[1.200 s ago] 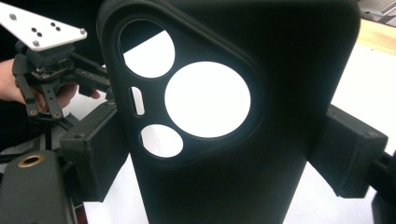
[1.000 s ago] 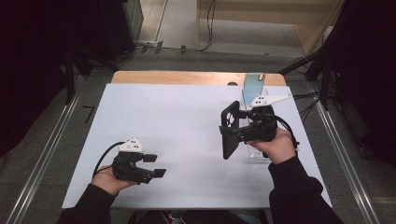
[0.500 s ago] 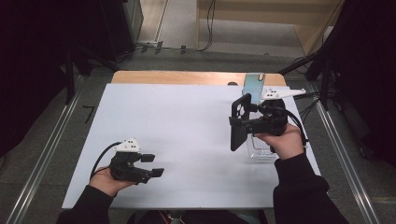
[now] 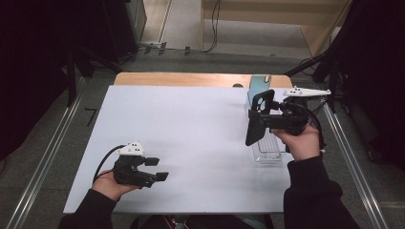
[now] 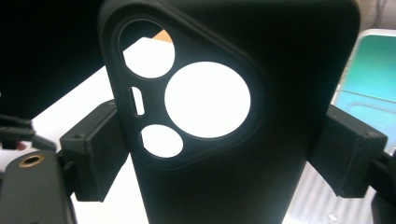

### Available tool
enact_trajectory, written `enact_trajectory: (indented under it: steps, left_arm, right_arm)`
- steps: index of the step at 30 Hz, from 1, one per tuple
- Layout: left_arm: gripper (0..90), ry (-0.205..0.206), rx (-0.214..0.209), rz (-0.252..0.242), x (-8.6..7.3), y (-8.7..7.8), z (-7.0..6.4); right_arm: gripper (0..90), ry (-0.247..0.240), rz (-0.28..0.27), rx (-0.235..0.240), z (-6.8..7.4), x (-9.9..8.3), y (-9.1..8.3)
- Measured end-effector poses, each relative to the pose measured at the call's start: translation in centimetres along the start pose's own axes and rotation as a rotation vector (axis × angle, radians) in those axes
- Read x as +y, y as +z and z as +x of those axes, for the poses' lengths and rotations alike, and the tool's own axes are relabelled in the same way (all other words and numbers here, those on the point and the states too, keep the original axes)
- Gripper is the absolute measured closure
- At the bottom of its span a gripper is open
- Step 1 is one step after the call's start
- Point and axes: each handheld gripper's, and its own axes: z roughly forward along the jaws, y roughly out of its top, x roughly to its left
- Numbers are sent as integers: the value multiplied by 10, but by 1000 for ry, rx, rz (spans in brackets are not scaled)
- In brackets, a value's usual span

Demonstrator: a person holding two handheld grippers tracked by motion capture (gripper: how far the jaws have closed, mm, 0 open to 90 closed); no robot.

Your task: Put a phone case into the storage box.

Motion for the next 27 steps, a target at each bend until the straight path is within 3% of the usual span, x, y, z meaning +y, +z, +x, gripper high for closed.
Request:
enact_trajectory:
  steps: [18, 27]
  left_arm:
    - [309, -6, -10, 1, 0, 2, -1]
    - [309, -13, -4, -3, 0, 2, 0]
  right_arm:
    - [122, 80, -17, -167, -26, 6, -1]
    - [122, 106, 7, -244, -44, 8, 21]
